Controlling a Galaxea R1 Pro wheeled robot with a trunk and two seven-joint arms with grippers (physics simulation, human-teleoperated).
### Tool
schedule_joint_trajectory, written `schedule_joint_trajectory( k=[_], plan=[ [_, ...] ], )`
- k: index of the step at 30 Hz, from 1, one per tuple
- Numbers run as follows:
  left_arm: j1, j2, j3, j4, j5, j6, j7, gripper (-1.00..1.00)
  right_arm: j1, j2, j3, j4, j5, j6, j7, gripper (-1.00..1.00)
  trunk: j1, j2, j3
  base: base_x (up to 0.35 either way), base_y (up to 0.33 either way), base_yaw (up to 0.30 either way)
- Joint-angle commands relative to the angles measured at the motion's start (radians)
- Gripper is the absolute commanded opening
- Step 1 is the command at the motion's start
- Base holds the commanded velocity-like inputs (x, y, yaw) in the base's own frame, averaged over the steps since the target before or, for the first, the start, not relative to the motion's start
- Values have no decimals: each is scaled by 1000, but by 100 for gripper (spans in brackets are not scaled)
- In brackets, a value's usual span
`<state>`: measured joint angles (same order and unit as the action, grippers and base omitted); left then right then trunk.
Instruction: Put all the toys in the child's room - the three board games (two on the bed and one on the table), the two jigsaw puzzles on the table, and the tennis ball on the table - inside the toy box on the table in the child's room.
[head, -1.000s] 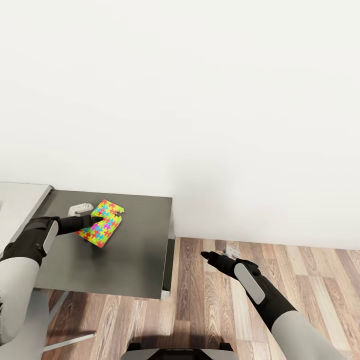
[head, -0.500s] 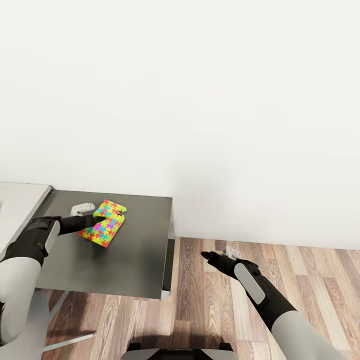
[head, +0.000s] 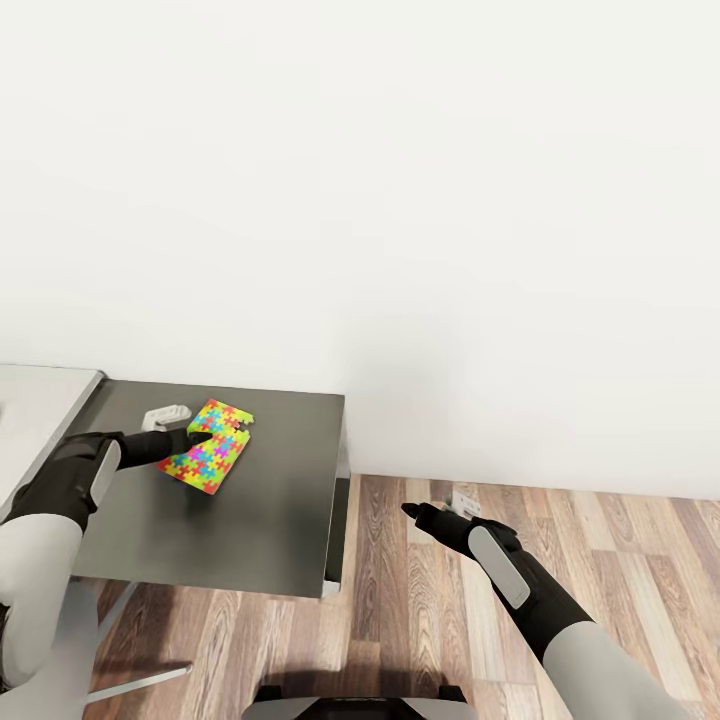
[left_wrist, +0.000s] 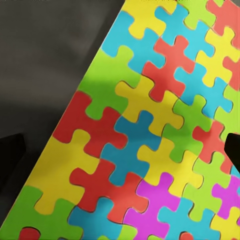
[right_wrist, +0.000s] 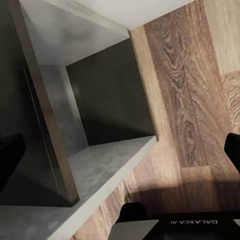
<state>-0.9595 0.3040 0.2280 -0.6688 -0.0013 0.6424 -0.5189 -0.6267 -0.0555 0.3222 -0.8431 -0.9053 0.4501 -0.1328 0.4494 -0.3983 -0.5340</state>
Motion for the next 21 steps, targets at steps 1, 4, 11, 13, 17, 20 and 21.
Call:
schedule_joint_trajectory(
  k=[1, 4, 11, 13, 17, 20, 21],
  plan=[
    [-1, -1, 4, -1, -1, 8, -4, 100, -1, -1, 4, -2, -11, 1, -10, 100, 1, -2, -1, 0, 0, 0],
    [-1, -6, 4, -1, -1, 8, -4, 100, -1, -1, 4, -2, -11, 1, -10, 100, 1, -2, -1, 0, 0, 0],
    [-1, -16, 4, -2, -2, 8, -3, 100, -1, -1, 5, -2, -11, -1, -10, 100, 1, -2, -1, 0, 0, 0],
    [-1, -16, 4, -2, -2, 9, -3, 100, -1, -1, 5, -2, -11, -2, -10, 100, 1, -2, -1, 0, 0, 0],
    [-1, -18, 4, -2, -2, 9, -2, 100, -1, -1, 5, -2, -11, -4, -10, 100, 1, -2, -1, 0, 0, 0],
    [-1, -19, 4, -2, -2, 10, -2, 100, -1, -1, 5, -2, -11, -4, -10, 100, 1, -2, -1, 0, 0, 0],
    [-1, -19, 4, -2, -2, 10, -2, 100, -1, -1, 5, -2, -11, -4, -10, 100, 1, -2, -1, 0, 0, 0]
  ],
)
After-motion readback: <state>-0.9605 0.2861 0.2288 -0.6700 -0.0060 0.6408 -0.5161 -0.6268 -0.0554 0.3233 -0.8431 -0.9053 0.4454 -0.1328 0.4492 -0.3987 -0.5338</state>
